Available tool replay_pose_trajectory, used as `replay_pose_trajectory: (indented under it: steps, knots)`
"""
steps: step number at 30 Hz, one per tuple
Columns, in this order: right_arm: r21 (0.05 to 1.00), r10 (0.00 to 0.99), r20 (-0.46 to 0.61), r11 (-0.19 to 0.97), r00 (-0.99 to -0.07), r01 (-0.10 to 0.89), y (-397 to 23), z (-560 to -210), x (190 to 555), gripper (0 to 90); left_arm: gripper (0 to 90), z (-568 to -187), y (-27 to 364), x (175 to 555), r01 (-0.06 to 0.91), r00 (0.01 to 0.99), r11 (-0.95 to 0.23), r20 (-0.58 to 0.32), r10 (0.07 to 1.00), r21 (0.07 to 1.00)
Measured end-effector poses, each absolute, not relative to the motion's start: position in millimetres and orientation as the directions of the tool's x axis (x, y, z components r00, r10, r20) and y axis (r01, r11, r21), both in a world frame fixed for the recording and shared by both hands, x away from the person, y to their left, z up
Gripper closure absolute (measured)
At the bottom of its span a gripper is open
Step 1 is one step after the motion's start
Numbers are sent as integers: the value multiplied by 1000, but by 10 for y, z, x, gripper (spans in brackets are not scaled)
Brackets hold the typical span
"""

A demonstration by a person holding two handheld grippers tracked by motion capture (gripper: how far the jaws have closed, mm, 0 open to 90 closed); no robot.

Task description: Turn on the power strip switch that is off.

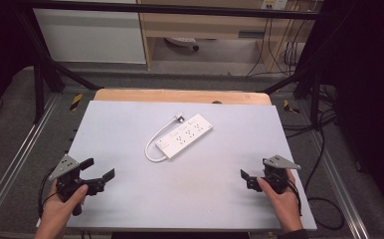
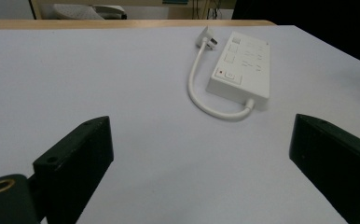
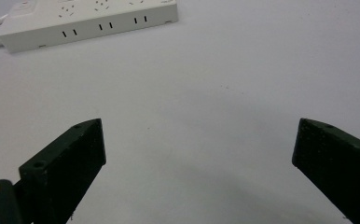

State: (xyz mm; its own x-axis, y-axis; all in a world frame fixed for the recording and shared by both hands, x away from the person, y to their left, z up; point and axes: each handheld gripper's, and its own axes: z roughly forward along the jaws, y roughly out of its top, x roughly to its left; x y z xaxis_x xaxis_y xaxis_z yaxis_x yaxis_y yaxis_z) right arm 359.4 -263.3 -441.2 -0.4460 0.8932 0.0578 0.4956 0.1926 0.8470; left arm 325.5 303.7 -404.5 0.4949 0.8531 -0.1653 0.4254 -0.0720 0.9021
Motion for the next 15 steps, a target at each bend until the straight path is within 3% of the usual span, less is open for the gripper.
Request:
replay_pose_trajectory:
  steps: [15]
  knots:
    - [846,874,63,209,-482,491,-2578,-4409,3570,25,66,-3886,2915,3362,424,508,-81,-163,846,902]
